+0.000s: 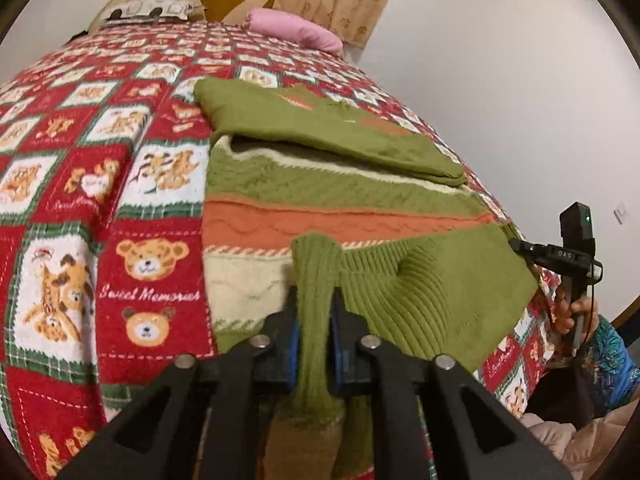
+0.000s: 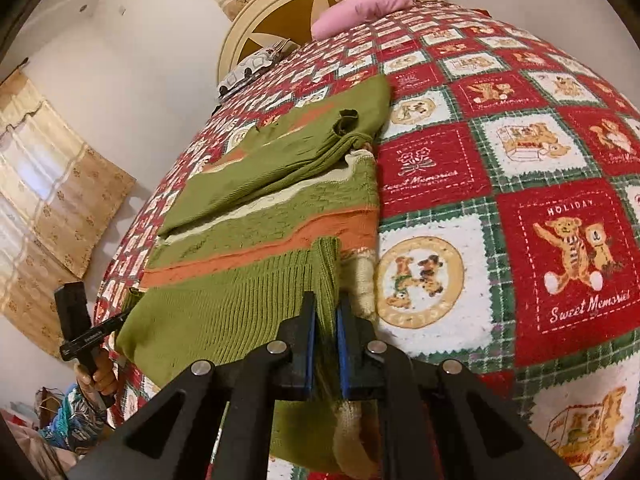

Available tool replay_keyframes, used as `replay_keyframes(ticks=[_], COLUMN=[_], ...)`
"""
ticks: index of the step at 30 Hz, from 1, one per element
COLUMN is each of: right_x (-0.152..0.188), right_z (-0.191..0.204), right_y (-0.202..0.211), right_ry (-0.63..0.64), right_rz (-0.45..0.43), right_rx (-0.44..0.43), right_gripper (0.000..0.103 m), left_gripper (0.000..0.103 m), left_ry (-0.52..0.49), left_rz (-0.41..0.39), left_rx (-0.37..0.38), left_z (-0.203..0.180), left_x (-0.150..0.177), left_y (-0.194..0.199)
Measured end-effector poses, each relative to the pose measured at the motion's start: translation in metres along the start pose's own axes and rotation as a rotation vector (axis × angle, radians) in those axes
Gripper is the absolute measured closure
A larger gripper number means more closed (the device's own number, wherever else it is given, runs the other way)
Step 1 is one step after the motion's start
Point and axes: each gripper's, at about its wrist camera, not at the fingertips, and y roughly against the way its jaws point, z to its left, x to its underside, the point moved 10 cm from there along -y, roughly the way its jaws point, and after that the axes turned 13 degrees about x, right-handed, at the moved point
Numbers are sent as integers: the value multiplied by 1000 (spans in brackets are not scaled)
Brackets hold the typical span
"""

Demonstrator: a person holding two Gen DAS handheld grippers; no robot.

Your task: Fold small clothes

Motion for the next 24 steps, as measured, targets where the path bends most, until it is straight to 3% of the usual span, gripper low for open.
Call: replay_keyframes(ticks=[2, 3, 4, 5, 6, 9, 10, 11, 12, 17, 24], right_x=[-2, -4, -5, -3, -1, 4, 4, 6, 9, 5, -45], right_z=[6, 11, 17, 21, 22, 26, 27, 27, 26, 33, 63], right_y=[2, 4, 7, 8, 6, -4, -7, -9, -11, 4, 59], right_ry=[9, 22, 51, 80, 103, 191, 240, 272, 280, 327, 280], right_rz=[8, 0, -16, -27, -30, -31, -48, -46, -29, -63, -242], right_rx=[-18, -27, -22, -3, 17, 108, 167, 195, 196, 262, 171], right_gripper=[73, 66, 50, 41, 41, 42, 55, 77, 83, 92, 95], left_gripper=[52, 44, 31, 26, 26, 38, 57, 79, 88, 92, 92], left_ry=[10, 12, 9, 0, -7, -25, -27, -22, -14, 18, 33], left_rz=[-1, -6, -15, -26, -32, -46, -44, -35, -30, -50, -152], left_rx=[38, 50, 52, 39, 25, -6, -11, -16, -28, -54, -59], left_z=[-6, -9, -12, -13, -14, -11, -11, -9, -6, -2, -6], left_x=[-3, -3, -5, -7, -7, -8, -8, -6, -5, -4, -51], left_y=[-2, -2, -3, -4, -6, -10, -11, -11, -11, 2, 31])
